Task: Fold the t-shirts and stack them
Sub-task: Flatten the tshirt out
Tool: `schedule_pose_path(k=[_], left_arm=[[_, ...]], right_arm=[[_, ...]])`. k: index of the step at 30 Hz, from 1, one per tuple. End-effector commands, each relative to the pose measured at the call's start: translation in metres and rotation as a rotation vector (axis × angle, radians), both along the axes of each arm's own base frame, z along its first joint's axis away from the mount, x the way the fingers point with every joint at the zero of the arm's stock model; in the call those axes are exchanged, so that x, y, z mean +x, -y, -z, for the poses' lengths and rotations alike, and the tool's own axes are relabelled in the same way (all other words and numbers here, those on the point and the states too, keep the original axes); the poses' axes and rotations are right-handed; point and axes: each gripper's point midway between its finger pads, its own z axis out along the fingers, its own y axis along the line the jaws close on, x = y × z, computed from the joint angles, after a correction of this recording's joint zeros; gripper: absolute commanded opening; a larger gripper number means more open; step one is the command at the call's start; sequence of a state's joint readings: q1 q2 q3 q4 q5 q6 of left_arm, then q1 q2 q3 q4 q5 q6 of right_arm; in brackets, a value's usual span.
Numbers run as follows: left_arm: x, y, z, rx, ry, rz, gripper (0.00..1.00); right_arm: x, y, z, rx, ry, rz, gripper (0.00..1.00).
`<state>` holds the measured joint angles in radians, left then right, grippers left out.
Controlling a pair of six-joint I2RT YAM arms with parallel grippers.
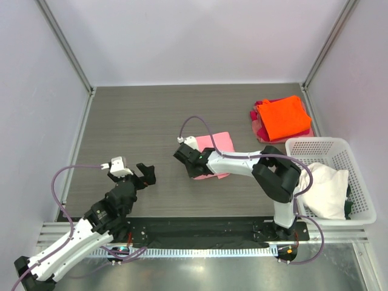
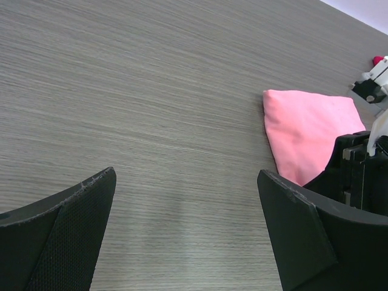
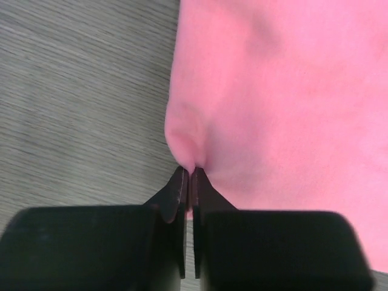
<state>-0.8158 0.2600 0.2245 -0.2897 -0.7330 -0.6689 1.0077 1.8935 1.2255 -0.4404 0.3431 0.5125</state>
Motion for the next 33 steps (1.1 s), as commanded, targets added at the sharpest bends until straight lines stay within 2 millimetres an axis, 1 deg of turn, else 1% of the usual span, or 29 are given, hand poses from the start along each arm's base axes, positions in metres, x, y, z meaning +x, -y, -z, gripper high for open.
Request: schedule_pose_path(k=[1, 2, 4, 5, 6, 7, 8, 9, 11, 12, 13, 14, 15, 16, 17, 18, 19, 20, 21, 22, 23, 24, 25, 26, 27, 29, 30, 32, 33], left_arm=[[0.004, -0.003, -0.014, -0.023, 0.024, -0.035, 0.99], [0.004, -0.003, -0.014, -0.022, 0.022, -0.033, 1.0], [0.004, -0.003, -0.014, -0.019, 0.022, -0.035, 1.0], [0.004, -0.003, -0.014, -0.022, 0.024, -0.038, 1.0], [0.004, -0.003, -0.014, -0.019, 0.021, -0.038, 1.0], [0.004, -0.005, -0.014, -0.018, 0.022, -0.044, 1.0], [0.004, -0.005, -0.014, -0.02, 0.025, -0.044, 1.0], [0.004, -0.005, -0.014, -0.02, 0.025, -0.044, 1.0], [0.004, -0.005, -0.015, -0.024, 0.029, -0.045, 1.0], [0.004, -0.005, -0.014, -0.02, 0.026, -0.047, 1.0], [0.004, -0.005, -0.014, -0.021, 0.027, -0.047, 1.0], [0.004, -0.006, -0.014, -0.019, 0.026, -0.048, 1.0], [0.004, -0.006, -0.014, -0.016, 0.025, -0.049, 1.0], [0.004, -0.006, -0.014, -0.017, 0.025, -0.049, 0.99], [0.004, -0.006, -0.015, -0.018, 0.026, -0.052, 1.0], [0.004, -0.006, -0.014, -0.015, 0.023, -0.052, 1.0], [0.004, -0.006, -0.014, -0.016, 0.024, -0.051, 0.99], [0.004, -0.006, -0.015, -0.016, 0.024, -0.051, 1.0], [0.004, -0.006, -0.014, -0.015, 0.023, -0.049, 1.0], [0.004, -0.005, -0.014, -0.013, 0.021, -0.048, 1.0], [0.004, -0.006, -0.014, -0.013, 0.021, -0.051, 1.0], [0.004, -0.005, -0.013, -0.007, 0.016, -0.048, 0.99], [0.005, -0.004, -0.013, -0.007, 0.014, -0.043, 1.0], [0.005, -0.004, -0.013, -0.003, 0.012, -0.043, 1.0], [0.005, -0.003, -0.013, -0.004, 0.011, -0.039, 0.99], [0.006, -0.001, -0.012, 0.006, 0.004, -0.033, 1.0], [0.006, 0.0, -0.011, 0.009, 0.002, -0.03, 1.0], [0.007, 0.004, -0.01, 0.012, -0.005, -0.016, 1.0], [0.007, 0.005, -0.01, 0.014, -0.011, -0.012, 0.99]], right_arm=[[0.007, -0.014, -0.011, 0.035, 0.019, 0.002, 0.01], [0.005, -0.02, -0.016, 0.052, 0.012, -0.017, 0.01], [0.002, -0.043, -0.043, 0.131, 0.015, -0.067, 0.01], [0.002, -0.05, -0.063, 0.169, 0.028, -0.086, 0.01], [0.006, -0.065, -0.094, 0.237, 0.056, -0.101, 0.01], [0.004, -0.072, -0.112, 0.275, 0.063, -0.123, 0.01], [0.002, -0.073, -0.142, 0.317, 0.079, -0.138, 0.01], [0.006, -0.079, -0.18, 0.375, 0.13, -0.15, 0.01], [0.009, -0.071, -0.224, 0.421, 0.192, -0.136, 0.01], [0.008, -0.064, -0.265, 0.495, 0.246, -0.129, 0.01], [0.008, -0.056, -0.282, 0.531, 0.269, -0.114, 0.01], [0.019, -0.04, -0.289, 0.547, 0.286, -0.062, 0.01], [0.018, -0.023, -0.307, 0.596, 0.306, -0.03, 0.01], [0.025, -0.01, -0.305, 0.631, 0.284, 0.032, 0.01], [0.043, 0.017, -0.276, 0.606, 0.25, 0.117, 0.01], [0.046, 0.031, -0.263, 0.621, 0.21, 0.15, 0.01], [0.048, 0.047, -0.258, 0.656, 0.192, 0.22, 0.01], [0.051, 0.079, -0.211, 0.589, 0.143, 0.318, 0.01], [0.049, 0.094, -0.192, 0.571, 0.135, 0.372, 0.1], [0.045, 0.105, -0.189, 0.597, 0.153, 0.412, 0.32], [0.034, 0.124, -0.147, 0.53, 0.114, 0.464, 0.6], [0.032, 0.136, -0.135, 0.499, 0.13, 0.507, 0.83], [0.026, 0.143, -0.132, 0.5, 0.137, 0.528, 0.84], [0.017, 0.151, -0.113, 0.467, 0.119, 0.538, 0.84], [0.014, 0.153, -0.111, 0.469, 0.121, 0.537, 0.84], [0.009, 0.158, -0.108, 0.457, 0.136, 0.519, 0.83], [0.009, 0.158, -0.109, 0.45, 0.14, 0.495, 0.79], [0.01, 0.15, -0.113, 0.44, 0.135, 0.429, 0.76], [0.011, 0.145, -0.114, 0.438, 0.133, 0.394, 0.72]])
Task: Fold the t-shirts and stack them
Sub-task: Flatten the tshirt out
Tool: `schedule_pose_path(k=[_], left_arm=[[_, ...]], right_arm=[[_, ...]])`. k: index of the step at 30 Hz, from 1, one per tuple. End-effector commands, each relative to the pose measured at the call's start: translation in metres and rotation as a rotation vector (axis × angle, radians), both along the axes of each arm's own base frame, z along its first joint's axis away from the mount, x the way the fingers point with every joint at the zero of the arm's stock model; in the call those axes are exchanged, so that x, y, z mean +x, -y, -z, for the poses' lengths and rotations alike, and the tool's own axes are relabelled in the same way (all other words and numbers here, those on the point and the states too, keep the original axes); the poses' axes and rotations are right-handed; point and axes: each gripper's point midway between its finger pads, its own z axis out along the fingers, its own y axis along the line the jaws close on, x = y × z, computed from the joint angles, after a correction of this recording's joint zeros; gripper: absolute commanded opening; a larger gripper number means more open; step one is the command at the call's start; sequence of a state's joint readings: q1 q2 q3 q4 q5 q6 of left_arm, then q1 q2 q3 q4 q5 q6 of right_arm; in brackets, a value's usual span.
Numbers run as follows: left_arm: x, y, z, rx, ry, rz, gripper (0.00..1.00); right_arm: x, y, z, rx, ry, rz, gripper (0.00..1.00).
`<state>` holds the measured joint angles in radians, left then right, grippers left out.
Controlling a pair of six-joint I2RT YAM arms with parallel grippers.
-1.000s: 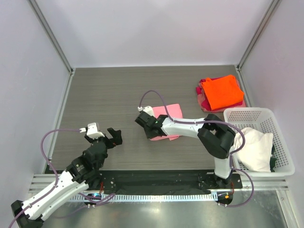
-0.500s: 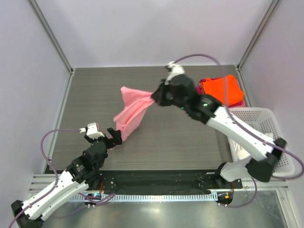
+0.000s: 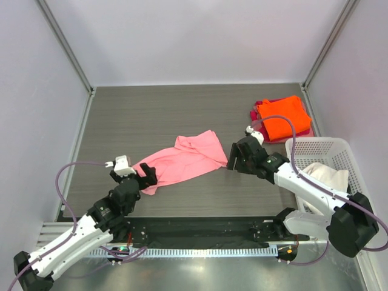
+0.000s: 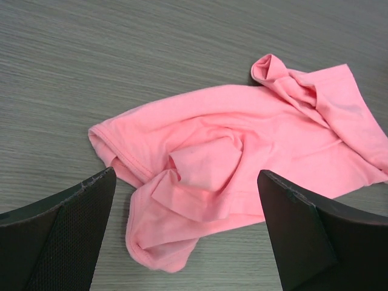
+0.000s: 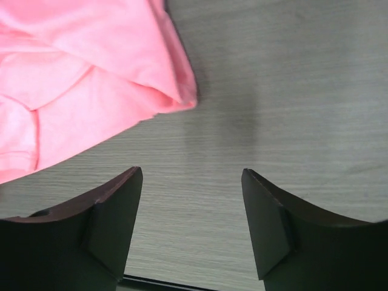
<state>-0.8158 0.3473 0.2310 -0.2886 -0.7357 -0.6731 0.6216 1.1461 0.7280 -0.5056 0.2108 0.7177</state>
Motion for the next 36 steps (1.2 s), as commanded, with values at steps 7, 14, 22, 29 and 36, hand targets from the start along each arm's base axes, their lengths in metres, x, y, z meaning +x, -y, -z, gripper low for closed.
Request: schedule_pose_path(k=[7, 14, 22, 29, 36], left_arm=[[0.001, 0.021, -0.018, -0.099, -0.072, 0.02, 1.0], [-0.011, 0.048, 0.015, -0.119, -0.255, 0.109, 0.98], [-0.009, 0.043, 0.028, -0.006, -0.356, 0.063, 0.84], [0.004, 0.029, 0.039, -0.026, -0.398, -0.01, 0.59], [0.015, 0.016, 0.041, -0.177, -0.369, -0.056, 0.56]], right_arm=[[0.045, -0.097, -0.055, -0.016, 0.168, -0.336, 0.58], [0.092, -0.142, -0.034, -0.08, 0.144, -0.359, 0.57], [0.139, -0.182, -0.024, -0.083, 0.158, -0.354, 0.56], [0.155, -0.183, -0.033, -0.08, 0.185, -0.329, 0.51], [0.158, -0.186, -0.039, -0.037, 0.237, -0.333, 0.47]])
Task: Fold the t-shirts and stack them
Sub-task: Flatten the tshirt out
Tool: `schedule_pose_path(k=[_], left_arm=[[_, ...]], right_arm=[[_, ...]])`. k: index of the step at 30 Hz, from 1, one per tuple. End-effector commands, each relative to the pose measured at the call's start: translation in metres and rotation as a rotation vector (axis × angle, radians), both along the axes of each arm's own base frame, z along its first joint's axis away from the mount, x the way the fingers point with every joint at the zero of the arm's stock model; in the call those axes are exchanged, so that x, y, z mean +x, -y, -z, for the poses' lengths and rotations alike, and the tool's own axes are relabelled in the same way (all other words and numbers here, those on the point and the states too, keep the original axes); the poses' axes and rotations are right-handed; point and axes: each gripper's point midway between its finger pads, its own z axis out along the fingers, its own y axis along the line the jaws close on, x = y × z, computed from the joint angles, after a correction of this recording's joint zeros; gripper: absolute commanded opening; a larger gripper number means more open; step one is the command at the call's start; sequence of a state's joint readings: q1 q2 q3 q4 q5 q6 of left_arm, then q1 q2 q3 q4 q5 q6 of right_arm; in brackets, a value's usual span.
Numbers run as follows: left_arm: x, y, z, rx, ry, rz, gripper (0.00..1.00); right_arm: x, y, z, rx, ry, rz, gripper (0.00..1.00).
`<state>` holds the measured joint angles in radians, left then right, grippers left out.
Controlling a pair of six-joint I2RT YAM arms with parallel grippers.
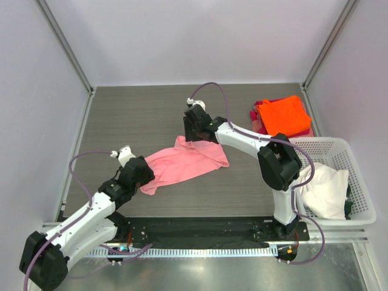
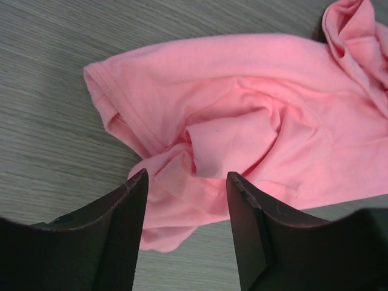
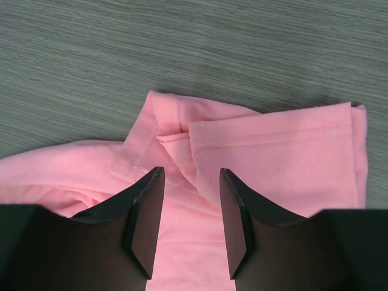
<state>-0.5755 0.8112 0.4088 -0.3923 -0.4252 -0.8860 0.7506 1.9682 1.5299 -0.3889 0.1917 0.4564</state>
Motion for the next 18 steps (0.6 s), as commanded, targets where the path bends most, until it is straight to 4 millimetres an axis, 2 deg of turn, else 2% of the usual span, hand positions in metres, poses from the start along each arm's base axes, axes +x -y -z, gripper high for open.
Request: schedule_pose_path(k=[1, 8, 18], left_arm=[[0.009, 0.007, -0.008, -0.116, 0.054, -0.002, 0.54], [0.008, 0.014, 0.001, -0.12, 0.001, 0.027, 0.4], [0.005, 0.006, 0.01, -0.11, -0.011, -0.015, 0.45]], right_arm=[[0.009, -0.006, -0.024, 0.066, 0.088, -0.01, 0.47], [0.009, 0.003, -0.017, 0.095, 0.089, 0.006, 0.46], [0.011, 0.021, -0.009, 0.108, 0.086, 0.038, 0.46]])
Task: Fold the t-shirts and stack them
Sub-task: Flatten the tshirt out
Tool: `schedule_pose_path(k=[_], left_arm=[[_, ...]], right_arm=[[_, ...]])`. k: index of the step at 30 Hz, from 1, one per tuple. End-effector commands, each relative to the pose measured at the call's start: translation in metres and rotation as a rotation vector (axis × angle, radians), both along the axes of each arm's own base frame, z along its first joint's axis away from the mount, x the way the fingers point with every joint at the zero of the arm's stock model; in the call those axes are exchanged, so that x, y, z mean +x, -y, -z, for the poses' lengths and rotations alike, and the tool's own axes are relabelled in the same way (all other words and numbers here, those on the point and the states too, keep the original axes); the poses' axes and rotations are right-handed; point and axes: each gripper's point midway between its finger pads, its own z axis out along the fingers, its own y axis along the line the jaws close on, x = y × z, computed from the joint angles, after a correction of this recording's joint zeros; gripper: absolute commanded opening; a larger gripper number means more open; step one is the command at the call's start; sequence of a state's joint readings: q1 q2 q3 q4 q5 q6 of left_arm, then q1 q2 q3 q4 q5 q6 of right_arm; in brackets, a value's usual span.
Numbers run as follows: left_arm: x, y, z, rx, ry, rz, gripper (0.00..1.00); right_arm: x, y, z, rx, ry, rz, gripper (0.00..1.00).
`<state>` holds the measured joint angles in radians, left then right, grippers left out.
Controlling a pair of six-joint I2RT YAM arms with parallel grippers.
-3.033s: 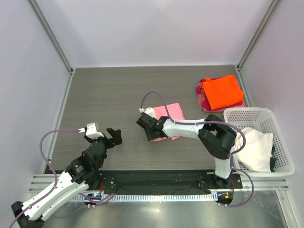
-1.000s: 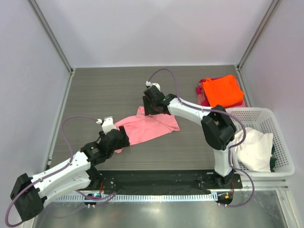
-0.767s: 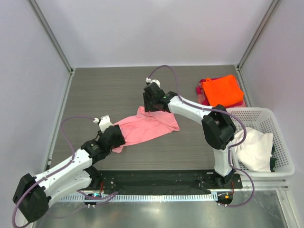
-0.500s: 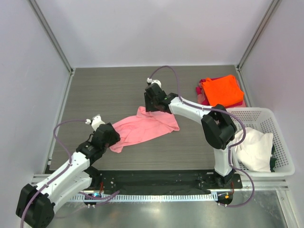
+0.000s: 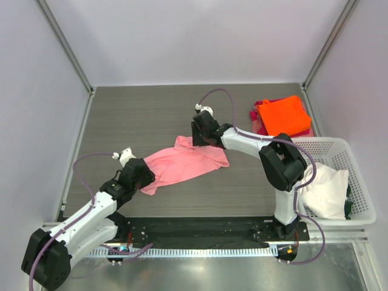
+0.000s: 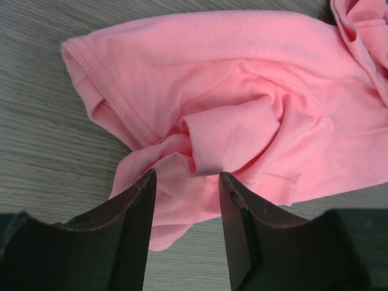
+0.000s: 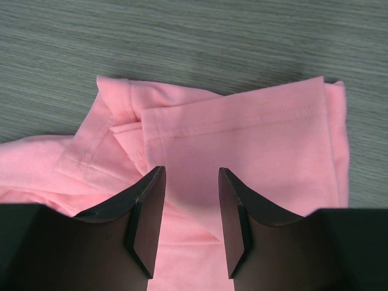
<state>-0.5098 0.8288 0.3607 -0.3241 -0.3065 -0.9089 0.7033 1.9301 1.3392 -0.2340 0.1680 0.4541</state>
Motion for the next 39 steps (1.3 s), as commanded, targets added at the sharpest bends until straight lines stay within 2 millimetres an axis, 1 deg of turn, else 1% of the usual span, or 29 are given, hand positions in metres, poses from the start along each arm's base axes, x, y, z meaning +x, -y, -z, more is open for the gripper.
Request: schedule_pose_path(k=[1, 2, 3, 5, 6, 9, 10, 11, 15, 17, 20, 24, 25, 26, 27, 28, 29, 30, 31, 32, 33, 34, 36, 37, 38, 39], left_arm=[[0.006, -0.001, -0.005, -0.014, 0.024, -0.021, 0.48], [0.004, -0.006, -0.003, 0.009, 0.011, -0.035, 0.51], [0.005, -0.008, -0.006, 0.02, 0.012, -0.046, 0.52], [0.003, -0.016, -0.007, 0.049, 0.01, -0.068, 0.52], [0.003, -0.017, -0.007, 0.051, 0.01, -0.068, 0.5], [0.001, -0.013, -0.003, 0.033, 0.003, -0.058, 0.46], [0.001, -0.012, -0.002, 0.026, 0.001, -0.057, 0.41], [0.002, -0.011, 0.0, 0.021, 0.0, -0.059, 0.4], [0.003, -0.01, 0.006, 0.031, -0.013, -0.054, 0.42], [0.007, -0.007, 0.005, 0.024, -0.004, -0.049, 0.42], [0.011, -0.004, 0.007, 0.024, -0.005, -0.04, 0.39], [0.022, 0.002, 0.004, 0.033, 0.003, -0.028, 0.38], [0.023, 0.002, 0.003, 0.043, 0.002, -0.02, 0.35], [0.028, 0.004, 0.0, 0.043, 0.007, -0.017, 0.29], [0.03, 0.005, -0.003, 0.045, 0.012, -0.015, 0.18], [0.029, 0.004, -0.004, 0.051, 0.007, -0.009, 0.14], [0.033, 0.007, -0.014, 0.038, 0.026, -0.005, 0.1], [0.034, 0.007, -0.018, 0.037, 0.03, -0.004, 0.07], [0.031, 0.006, -0.02, 0.043, 0.025, -0.001, 0.03], [0.033, 0.007, -0.028, 0.034, 0.037, -0.001, 0.0], [0.032, 0.007, -0.034, 0.026, 0.049, 0.005, 0.0], [0.027, 0.006, -0.036, 0.028, 0.037, 0.01, 0.0], [0.025, 0.008, -0.051, 0.007, 0.061, 0.022, 0.0], [0.02, 0.007, -0.05, 0.009, 0.044, 0.029, 0.0], [0.019, 0.008, -0.055, 0.001, 0.05, 0.033, 0.0], [0.017, 0.009, -0.06, -0.015, 0.059, 0.043, 0.0]], right_arm=[[0.012, -0.006, -0.042, 0.091, 0.097, 0.01, 0.46], [0.011, -0.006, -0.042, 0.092, 0.095, 0.01, 0.46], [0.012, -0.006, -0.041, 0.091, 0.095, 0.011, 0.46], [0.012, -0.005, -0.038, 0.086, 0.091, 0.014, 0.46], [0.012, -0.004, -0.037, 0.082, 0.091, 0.017, 0.46], [0.013, -0.003, -0.035, 0.078, 0.089, 0.024, 0.46], [0.013, -0.003, -0.035, 0.078, 0.089, 0.026, 0.46], [0.013, -0.002, -0.034, 0.077, 0.09, 0.026, 0.46], [0.013, -0.001, -0.035, 0.075, 0.093, 0.031, 0.47], [0.013, 0.0, -0.036, 0.074, 0.094, 0.03, 0.46], [0.013, 0.0, -0.036, 0.074, 0.094, 0.03, 0.46], [0.013, 0.0, -0.038, 0.08, 0.099, 0.029, 0.46], [0.012, 0.0, -0.039, 0.081, 0.101, 0.026, 0.46], [0.012, 0.0, -0.038, 0.08, 0.102, 0.024, 0.46], [0.012, 0.001, -0.038, 0.077, 0.101, 0.023, 0.46], [0.012, 0.001, -0.038, 0.077, 0.101, 0.021, 0.47], [0.011, 0.0, -0.037, 0.078, 0.099, 0.017, 0.48], [0.012, 0.0, -0.038, 0.079, 0.101, 0.016, 0.5], [0.012, 0.0, -0.038, 0.081, 0.102, 0.021, 0.57], [0.013, 0.0, -0.038, 0.079, 0.104, 0.023, 0.6], [0.012, -0.003, -0.038, 0.09, 0.1, 0.006, 0.62], [0.013, -0.006, -0.038, 0.096, 0.099, -0.002, 0.64], [0.014, -0.011, -0.038, 0.106, 0.096, -0.015, 0.65], [0.017, -0.014, -0.04, 0.111, 0.101, -0.02, 0.66], [0.019, -0.018, -0.033, 0.107, 0.09, -0.028, 0.66], [0.024, -0.024, -0.04, 0.118, 0.094, -0.04, 0.66]])
